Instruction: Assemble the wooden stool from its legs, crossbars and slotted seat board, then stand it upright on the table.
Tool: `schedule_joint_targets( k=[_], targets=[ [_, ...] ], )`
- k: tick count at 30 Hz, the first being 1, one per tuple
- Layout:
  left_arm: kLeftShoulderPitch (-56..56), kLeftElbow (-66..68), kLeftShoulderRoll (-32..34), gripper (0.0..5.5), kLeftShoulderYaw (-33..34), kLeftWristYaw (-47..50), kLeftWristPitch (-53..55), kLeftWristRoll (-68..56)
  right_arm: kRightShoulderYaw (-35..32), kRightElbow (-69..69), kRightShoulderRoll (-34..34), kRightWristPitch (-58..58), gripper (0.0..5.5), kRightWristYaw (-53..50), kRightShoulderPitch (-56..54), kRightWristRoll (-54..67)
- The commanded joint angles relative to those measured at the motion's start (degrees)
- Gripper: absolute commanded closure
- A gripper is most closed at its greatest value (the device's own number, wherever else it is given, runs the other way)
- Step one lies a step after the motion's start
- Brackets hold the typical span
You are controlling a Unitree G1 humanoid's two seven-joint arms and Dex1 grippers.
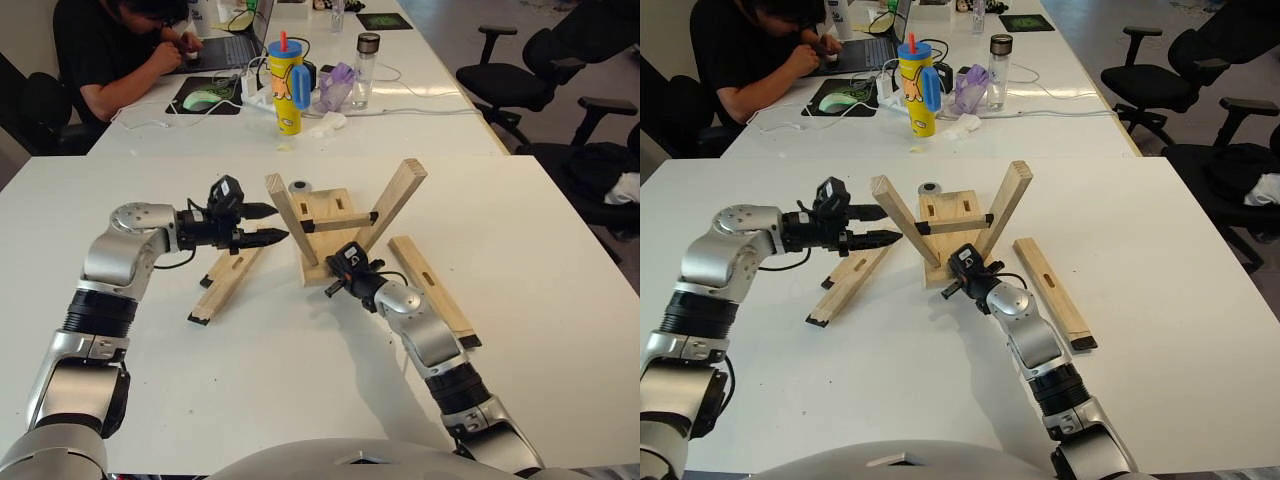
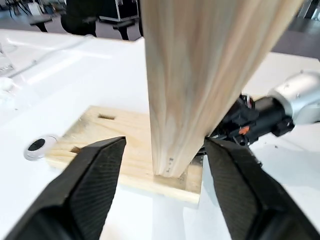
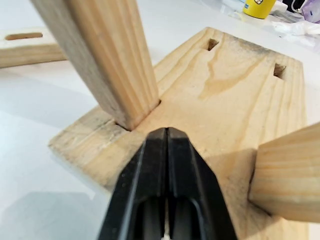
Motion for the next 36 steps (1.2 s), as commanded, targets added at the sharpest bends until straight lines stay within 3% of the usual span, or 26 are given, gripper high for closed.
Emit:
schedule_joint_targets(
  k=[1,4,8,10,13,16,19,22,26,29,30,33,34,36],
  targets=[
    [-2.06,-6.92,1.71,1.85,14.85,4.00,10.82,-14.93,2.23,4.66,-2.42,7.39,5.50,2.08,6.47,-0.68],
    [-14.57,-8.17,-6.31,1.82,26.88,19.35,14.12,-35.69,2.58,5.93,-2.68,6.15,5.50,2.15,6.72,-0.97],
    [-23.31,-9.22,-15.09,1.82,28.78,35.63,9.45,-41.87,3.14,7.31,-2.47,5.35,5.50,2.25,6.37,-1.25],
    [-20.43,-8.68,-18.09,1.82,20.95,39.48,11.08,-34.57,3.07,7.44,-2.35,5.36,5.50,2.03,6.67,-1.17],
    [-4.92,-7.32,-19.64,1.82,1.45,43.81,15.17,-19.88,3.19,7.77,-1.65,5.54,5.50,1.76,6.38,-1.10],
    [7.93,-5.68,-19.98,1.82,-7.75,44.70,14.24,-11.80,2.94,8.52,-1.09,5.77,5.50,1.44,5.70,-1.04],
    [2.59,-8.09,-20.52,1.82,-4.41,45.23,8.41,-9.11,2.27,9.83,-1.01,5.28,5.50,0.91,5.15,-1.32],
    [-7.45,-10.57,-21.42,1.82,3.40,45.00,-0.24,-9.40,1.94,10.60,-0.80,4.54,5.50,0.81,4.92,-1.15],
    [-18.24,-17.42,-24.69,1.82,17.24,48.17,-2.84,-26.39,2.03,10.77,-0.54,3.94,5.50,0.98,5.14,-1.08],
    [-17.12,-19.30,-25.81,1.82,19.02,52.48,1.64,-33.59,1.76,10.97,-0.37,3.77,5.50,0.80,5.32,-1.04],
    [-13.23,-17.74,-25.81,1.82,15.51,54.76,6.65,-31.89,1.77,11.09,-0.35,3.66,5.50,0.81,5.37,-1.06],
    [6.23,-12.66,-21.78,1.82,-5.08,57.89,17.41,-17.86,2.06,11.29,0.12,3.77,5.50,0.88,4.67,-1.12],
    [10.96,-12.22,-20.90,1.82,-9.29,57.45,17.75,-14.68,2.15,11.64,0.26,3.68,5.50,1.01,4.20,-1.16],
    [13.25,-11.79,-20.99,1.82,-11.14,57.90,14.63,-9.62,1.84,12.24,0.31,3.37,5.50,1.21,3.58,-1.06]
  ],
)
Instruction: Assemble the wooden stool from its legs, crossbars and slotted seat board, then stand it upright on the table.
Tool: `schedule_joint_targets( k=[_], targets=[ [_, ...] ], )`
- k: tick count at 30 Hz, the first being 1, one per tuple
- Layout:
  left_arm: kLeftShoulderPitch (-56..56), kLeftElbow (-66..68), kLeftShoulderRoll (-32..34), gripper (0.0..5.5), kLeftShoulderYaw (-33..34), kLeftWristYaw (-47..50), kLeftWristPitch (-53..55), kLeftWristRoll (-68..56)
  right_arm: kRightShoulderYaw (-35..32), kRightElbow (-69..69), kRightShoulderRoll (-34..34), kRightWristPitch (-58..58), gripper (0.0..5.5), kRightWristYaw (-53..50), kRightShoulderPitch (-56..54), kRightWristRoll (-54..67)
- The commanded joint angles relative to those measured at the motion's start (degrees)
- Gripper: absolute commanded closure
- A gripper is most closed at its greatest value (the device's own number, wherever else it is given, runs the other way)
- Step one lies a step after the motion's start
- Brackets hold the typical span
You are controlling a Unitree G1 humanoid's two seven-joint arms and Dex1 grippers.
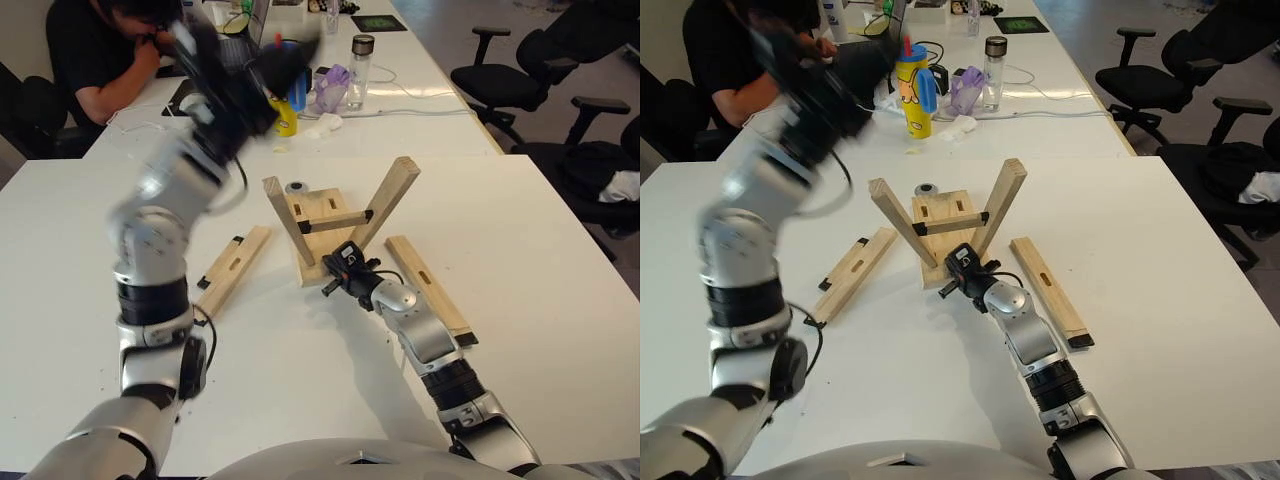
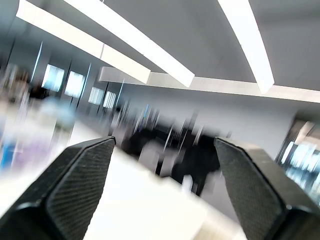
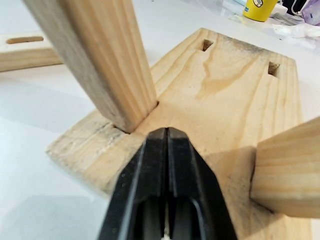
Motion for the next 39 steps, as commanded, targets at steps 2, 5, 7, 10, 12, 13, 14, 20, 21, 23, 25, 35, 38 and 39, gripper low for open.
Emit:
schedule_joint_targets(
  k=[2,5,7,10,12,13,14,20,21,23,25,35,38,39],
  targets=[
    [12.26,4.41,1.12,1.82,-10.34,3.57,-2.51,16.66,1.71,9.18,-1.11,6.40,5.50,1.03,4.83,-1.20],
    [3.29,0.78,-0.45,1.82,-0.46,7.30,-14.96,20.72,1.39,9.13,-0.95,4.02,5.50,1.08,4.76,-0.94],
    [1.30,-2.71,-0.11,1.82,2.96,8.37,-18.37,22.70,0.78,8.32,-0.08,1.98,5.50,0.87,4.26,-0.32],
    [3.66,-9.30,0.70,1.82,7.81,11.24,-20.37,25.98,0.04,7.13,1.65,0.45,5.50,1.07,3.23,1.01],
    [10.25,-12.06,2.18,1.82,9.55,13.05,-17.64,29.21,-0.19,4.44,2.74,-0.36,5.50,1.62,2.80,2.17],
    [14.05,-12.51,2.85,1.82,9.40,13.14,-15.54,30.55,-0.29,3.04,3.36,-0.20,5.50,1.88,2.68,2.85],
    [18.05,-12.35,3.18,1.82,8.67,12.95,-12.60,31.10,-0.30,1.77,3.99,0.47,5.50,2.11,2.50,3.57],
    [30.99,-13.66,2.11,1.82,3.19,9.13,-1.32,30.10,0.84,-2.57,6.80,2.79,5.50,1.80,0.00,4.25],
    [31.28,-13.78,1.80,1.82,2.91,8.87,-0.75,30.19,1.03,-2.14,7.19,2.72,5.50,1.70,-0.50,4.14],
    [31.29,-13.95,0.65,1.82,2.69,8.85,0.38,30.16,0.75,-0.76,8.99,3.87,5.50,-0.11,-2.13,3.71],
    [31.56,-14.67,-0.50,1.82,2.92,9.27,0.77,30.21,0.23,-0.06,11.30,4.91,5.50,-2.32,-4.09,3.37],
    [31.05,-17.39,-5.25,2.77,1.82,11.66,0.76,33.10,0.91,0.94,12.69,9.46,5.50,-7.79,-4.20,-0.32],
    [32.04,-18.54,-5.54,3.25,2.12,12.19,1.18,34.15,2.56,-8.20,9.72,18.54,5.50,-3.76,-0.66,1.89],
    [32.47,-18.91,-5.78,3.43,2.07,12.06,0.99,34.18,3.22,-12.72,7.71,20.87,5.50,-1.56,0.75,2.99]
  ],
)
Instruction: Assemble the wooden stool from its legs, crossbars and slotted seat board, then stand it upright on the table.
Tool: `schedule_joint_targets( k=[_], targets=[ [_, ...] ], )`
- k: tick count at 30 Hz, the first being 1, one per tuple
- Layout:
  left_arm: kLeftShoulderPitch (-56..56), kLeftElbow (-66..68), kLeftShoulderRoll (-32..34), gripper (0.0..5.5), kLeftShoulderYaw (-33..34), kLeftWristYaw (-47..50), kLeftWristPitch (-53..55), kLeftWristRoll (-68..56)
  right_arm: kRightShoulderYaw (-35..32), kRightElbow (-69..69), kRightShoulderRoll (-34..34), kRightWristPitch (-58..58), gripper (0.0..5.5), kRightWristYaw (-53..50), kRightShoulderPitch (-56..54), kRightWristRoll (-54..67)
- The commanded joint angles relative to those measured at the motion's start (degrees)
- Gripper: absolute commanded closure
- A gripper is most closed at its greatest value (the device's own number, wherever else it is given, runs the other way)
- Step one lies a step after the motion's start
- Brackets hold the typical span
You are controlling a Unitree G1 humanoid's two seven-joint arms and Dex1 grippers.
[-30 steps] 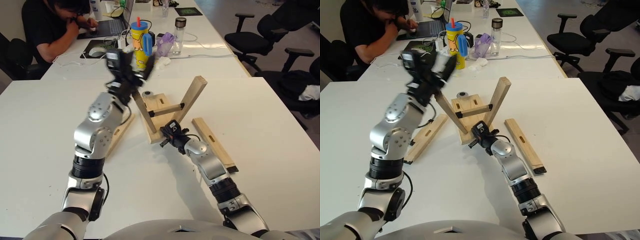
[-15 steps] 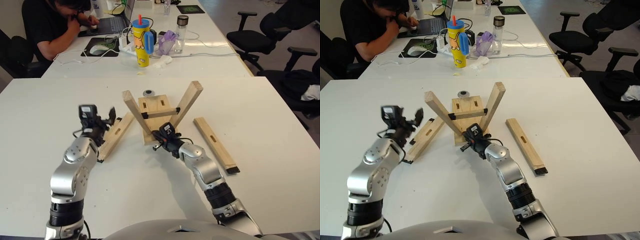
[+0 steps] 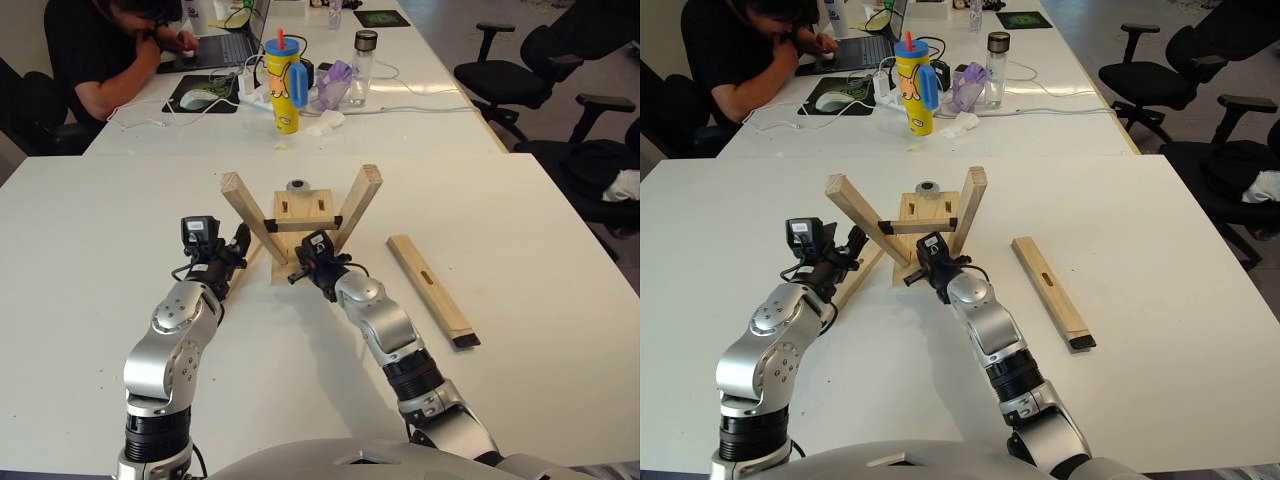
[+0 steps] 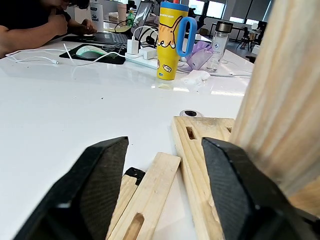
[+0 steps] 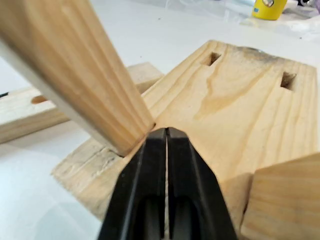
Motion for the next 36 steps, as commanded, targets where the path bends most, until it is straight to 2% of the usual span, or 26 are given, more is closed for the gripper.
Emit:
schedule_joint_targets(
  k=[1,5,8,11,14,18,22,25,26,28,30,33,36],
  targets=[
    [1.45,-1.94,-0.86,3.61,0.25,0.16,0.03,1.01,2.02,-14.45,-5.69,10.05,5.50,6.56,5.20,3.92],
    [1.79,-3.12,-2.26,4.23,-0.39,-0.80,-1.76,0.55,-4.30,-33.17,-10.73,8.15,5.50,12.78,14.92,12.57],
    [1.85,-3.81,-2.77,4.63,0.00,-0.20,-3.18,1.49,-9.82,-35.06,-14.28,4.46,5.50,13.43,22.02,14.11],
    [0.27,-4.25,-2.45,5.08,0.41,0.35,-6.04,3.56,-15.82,-33.69,-13.35,-2.58,5.50,7.11,25.49,11.57],
    [-0.51,-5.50,-2.54,5.47,3.14,1.93,-11.11,6.09,-21.60,-32.63,-9.54,-9.38,5.50,-1.91,19.80,9.33],
    [-1.48,-6.19,-2.66,5.47,3.74,2.48,-13.92,8.39,-26.09,-29.56,-7.18,-13.52,5.50,-10.12,8.39,7.97],
    [-2.11,-5.03,-2.68,5.47,4.87,2.43,-13.45,8.72,-28.72,-27.71,-6.74,-12.72,5.50,-14.55,3.90,7.93],
    [-2.58,-3.53,-3.58,5.47,2.52,-0.02,-11.52,6.69,-28.05,-26.78,-6.15,-11.61,5.50,-14.97,1.96,9.43],
    [-3.19,-2.73,-4.06,5.47,-0.98,-2.97,-9.99,4.70,-25.00,-26.24,-6.03,-9.72,5.50,-12.13,0.91,11.10],
    [-4.72,-2.89,-6.15,5.47,-7.40,-7.18,-6.97,0.57,-11.18,-26.17,-8.25,1.88,5.50,-3.69,-1.17,13.00],
    [-6.02,-3.16,-5.95,5.47,-8.73,-7.75,-5.88,0.81,-5.53,-29.08,-8.88,10.11,5.50,-2.37,-1.13,13.90],
    [-6.15,-0.95,-3.64,5.47,-3.48,-4.69,-4.67,4.03,-6.83,-30.40,-13.55,14.43,5.50,-2.07,2.89,13.18],
    [-4.49,1.27,-2.25,5.47,-0.10,-2.74,-3.97,6.29,-8.72,-27.20,-18.73,14.07,5.50,-0.89,5.69,11.10]
  ],
)
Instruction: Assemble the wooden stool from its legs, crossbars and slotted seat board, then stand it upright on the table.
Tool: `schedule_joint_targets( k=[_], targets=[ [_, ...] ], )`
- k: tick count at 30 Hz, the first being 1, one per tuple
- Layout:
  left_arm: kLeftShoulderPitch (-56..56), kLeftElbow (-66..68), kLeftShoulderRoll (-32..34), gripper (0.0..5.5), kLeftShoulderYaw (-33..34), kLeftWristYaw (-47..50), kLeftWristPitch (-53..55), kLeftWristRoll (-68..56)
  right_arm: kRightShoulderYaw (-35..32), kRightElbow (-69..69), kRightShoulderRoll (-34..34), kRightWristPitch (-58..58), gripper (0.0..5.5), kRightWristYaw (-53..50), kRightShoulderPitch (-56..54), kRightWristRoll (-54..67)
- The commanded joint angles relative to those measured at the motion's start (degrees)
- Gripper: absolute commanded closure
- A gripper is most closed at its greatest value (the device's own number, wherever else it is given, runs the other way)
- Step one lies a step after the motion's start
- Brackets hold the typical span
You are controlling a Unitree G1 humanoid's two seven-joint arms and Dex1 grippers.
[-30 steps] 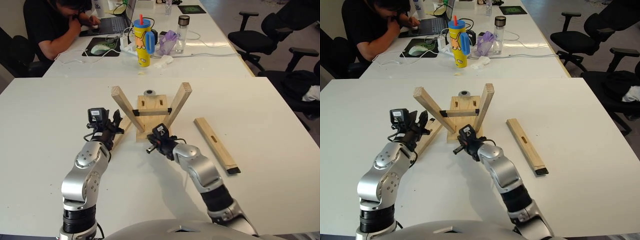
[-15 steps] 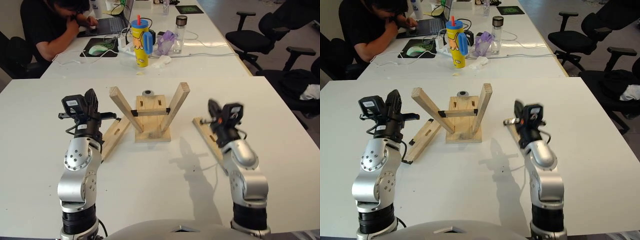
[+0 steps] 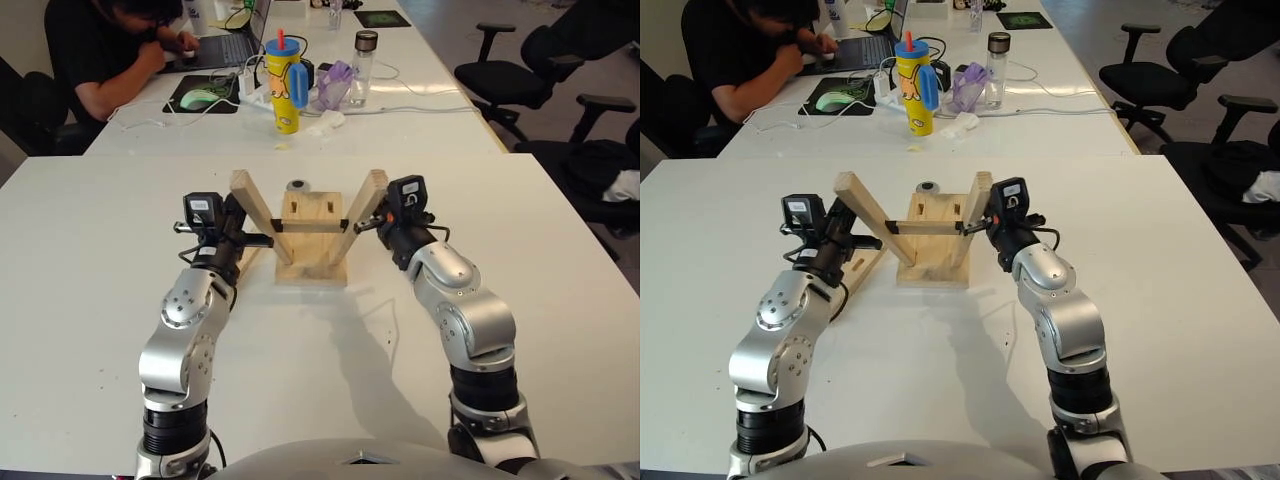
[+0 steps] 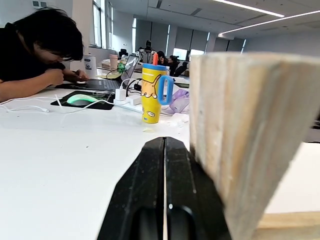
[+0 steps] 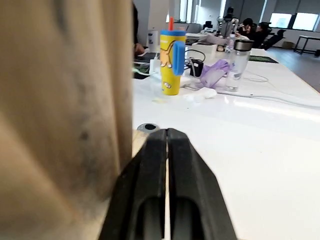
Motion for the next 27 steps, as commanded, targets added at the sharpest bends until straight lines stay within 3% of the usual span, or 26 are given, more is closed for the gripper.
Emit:
schedule_joint_targets(
  k=[1,5,8,12,15,17,22,27],
  targets=[
    [0.40,2.85,1.28,5.47,1.92,0.88,1.61,1.83,1.30,5.22,-5.47,1.51,5.50,3.85,4.78,-0.93],
    [2.03,3.81,3.28,5.47,3.78,-0.14,1.71,2.81,-0.88,8.96,-5.88,-2.68,5.50,3.34,5.04,-2.17],
    [1.04,8.46,9.03,5.47,8.60,-5.64,0.11,1.21,-2.99,11.12,-3.16,-8.41,5.50,3.46,3.52,-1.06],
    [1.85,16.56,28.60,5.47,2.81,-35.02,-1.53,-2.08,-6.00,13.84,0.88,-17.56,5.50,5.01,0.07,2.05],
    [4.87,12.17,39.19,5.47,1.28,-53.89,4.95,-11.21,-6.68,15.91,1.15,-22.35,5.50,7.79,-1.51,3.49],
    [6.00,9.21,43.28,5.47,-0.15,-60.87,9.46,-15.68,-5.60,17.04,0.77,-25.41,5.50,12.23,-2.44,4.79],
    [5.78,6.93,45.27,5.47,-7.47,-64.13,10.74,-14.46,0.20,16.74,0.35,-29.78,5.50,23.47,-1.89,7.63],
    [3.91,11.92,44.67,5.47,-15.44,-60.74,5.07,-4.28,5.31,14.00,0.17,-30.42,5.50,28.94,-0.79,8.74]
  ],
)
